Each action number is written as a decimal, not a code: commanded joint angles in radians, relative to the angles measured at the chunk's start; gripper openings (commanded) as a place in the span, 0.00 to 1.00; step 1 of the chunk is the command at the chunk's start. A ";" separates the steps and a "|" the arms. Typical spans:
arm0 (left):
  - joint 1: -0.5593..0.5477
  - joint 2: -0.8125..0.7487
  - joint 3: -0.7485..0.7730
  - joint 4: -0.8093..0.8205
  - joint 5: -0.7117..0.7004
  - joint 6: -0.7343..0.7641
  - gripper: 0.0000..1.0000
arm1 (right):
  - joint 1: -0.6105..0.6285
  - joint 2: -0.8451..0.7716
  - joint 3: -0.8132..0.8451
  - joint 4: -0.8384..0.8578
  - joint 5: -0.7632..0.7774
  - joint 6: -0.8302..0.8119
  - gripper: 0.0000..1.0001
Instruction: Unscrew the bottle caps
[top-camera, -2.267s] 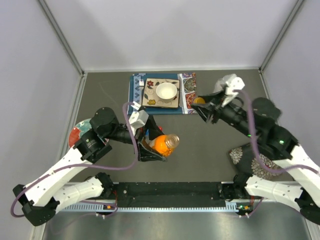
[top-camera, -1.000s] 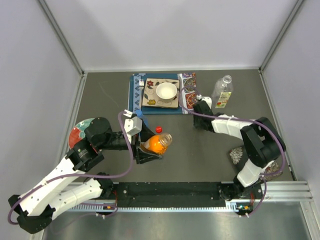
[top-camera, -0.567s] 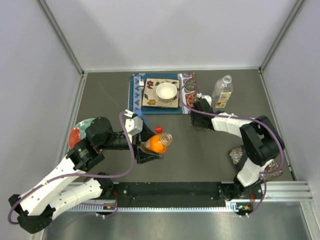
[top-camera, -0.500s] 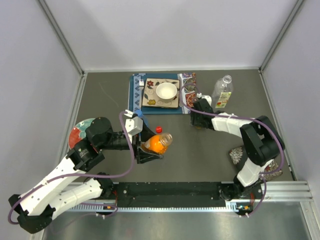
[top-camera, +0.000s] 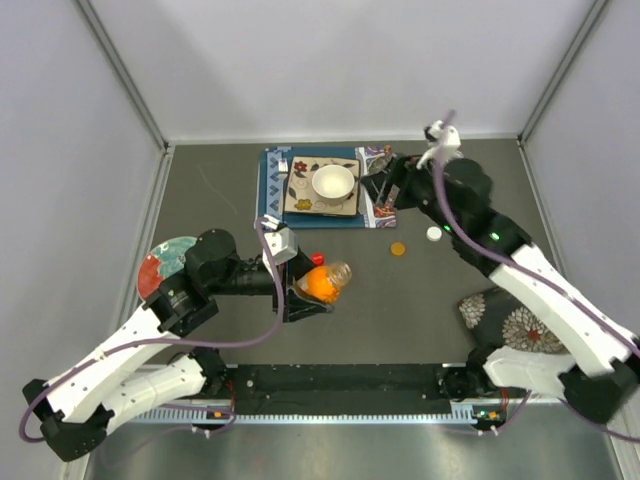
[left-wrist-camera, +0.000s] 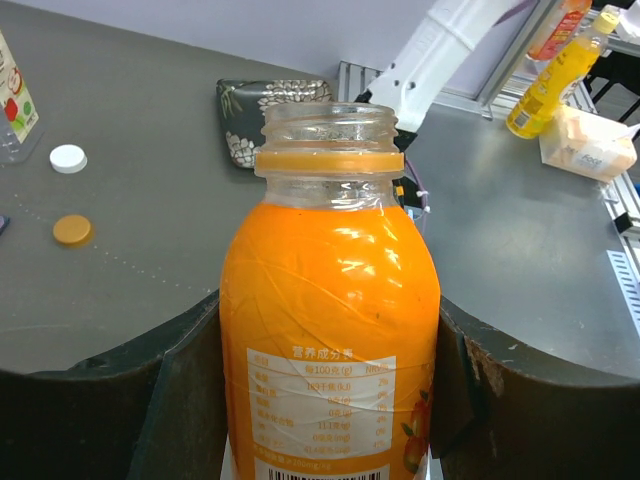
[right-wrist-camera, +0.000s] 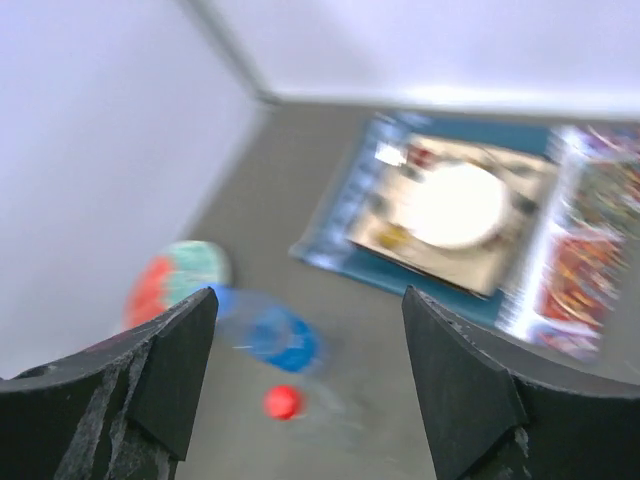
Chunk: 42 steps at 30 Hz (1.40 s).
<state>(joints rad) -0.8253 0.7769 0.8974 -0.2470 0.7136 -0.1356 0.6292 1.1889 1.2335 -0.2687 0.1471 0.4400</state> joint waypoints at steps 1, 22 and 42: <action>0.002 0.028 0.008 0.063 -0.048 -0.009 0.41 | 0.040 -0.167 -0.072 0.169 -0.358 0.064 0.78; -0.001 0.125 0.075 0.127 -0.124 -0.018 0.41 | 0.257 -0.236 -0.167 0.138 -0.443 0.114 0.85; -0.001 0.113 0.067 0.140 -0.209 -0.013 0.70 | 0.274 -0.265 -0.189 0.161 -0.437 0.131 0.08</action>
<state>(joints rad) -0.8272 0.9054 0.9333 -0.1768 0.5552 -0.1490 0.8936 0.9607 1.0401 -0.1173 -0.3099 0.5732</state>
